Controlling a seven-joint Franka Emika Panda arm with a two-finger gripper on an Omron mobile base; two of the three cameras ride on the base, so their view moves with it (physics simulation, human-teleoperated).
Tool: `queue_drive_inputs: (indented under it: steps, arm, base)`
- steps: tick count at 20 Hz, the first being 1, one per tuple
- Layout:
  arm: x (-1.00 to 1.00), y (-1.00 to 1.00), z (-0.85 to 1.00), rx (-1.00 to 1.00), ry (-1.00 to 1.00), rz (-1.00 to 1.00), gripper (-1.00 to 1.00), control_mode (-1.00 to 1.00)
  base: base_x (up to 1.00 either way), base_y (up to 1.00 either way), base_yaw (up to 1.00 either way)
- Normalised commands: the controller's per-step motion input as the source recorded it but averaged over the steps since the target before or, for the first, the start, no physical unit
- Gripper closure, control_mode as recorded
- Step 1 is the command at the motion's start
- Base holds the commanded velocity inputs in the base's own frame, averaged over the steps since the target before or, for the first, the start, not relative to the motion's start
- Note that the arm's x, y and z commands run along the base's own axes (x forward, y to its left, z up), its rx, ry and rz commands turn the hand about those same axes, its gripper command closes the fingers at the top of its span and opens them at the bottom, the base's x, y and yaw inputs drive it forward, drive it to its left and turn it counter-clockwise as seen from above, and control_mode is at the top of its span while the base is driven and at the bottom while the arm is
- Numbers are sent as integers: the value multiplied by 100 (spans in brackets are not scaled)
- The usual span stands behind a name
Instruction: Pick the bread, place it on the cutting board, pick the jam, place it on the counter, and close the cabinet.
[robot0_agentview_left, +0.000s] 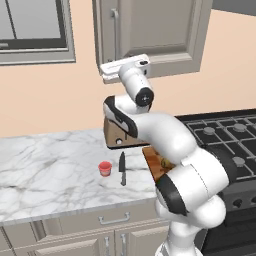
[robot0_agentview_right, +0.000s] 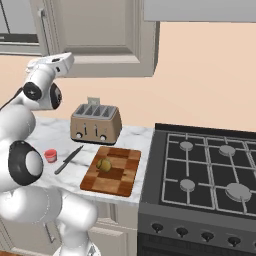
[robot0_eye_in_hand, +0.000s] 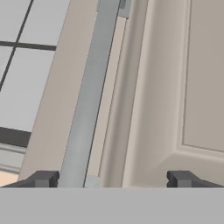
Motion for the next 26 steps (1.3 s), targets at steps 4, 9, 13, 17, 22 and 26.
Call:
queue_drive_inputs:
  steps: [4, 9, 13, 17, 22, 26]
  arm:
    - [28, 15, 0, 0, 0, -5, -100, -100]
    - [24, 14, 0, 0, 0, -4, -100, -100]
    - [29, 9, 0, 0, 0, -5, -100, -100]
    - [31, 10, 0, 0, 0, -5, -100, -100]
    - [26, 8, 0, 0, 0, -5, -100, -100]
    - [24, 7, 0, 0, 0, -5, -100, -100]
  base:
    - [0, 0, 0]
    - [0, 0, 0]
    - [0, 0, 0]
    - [0, 0, 0]
    - [0, 0, 0]
    - [0, 0, 0]
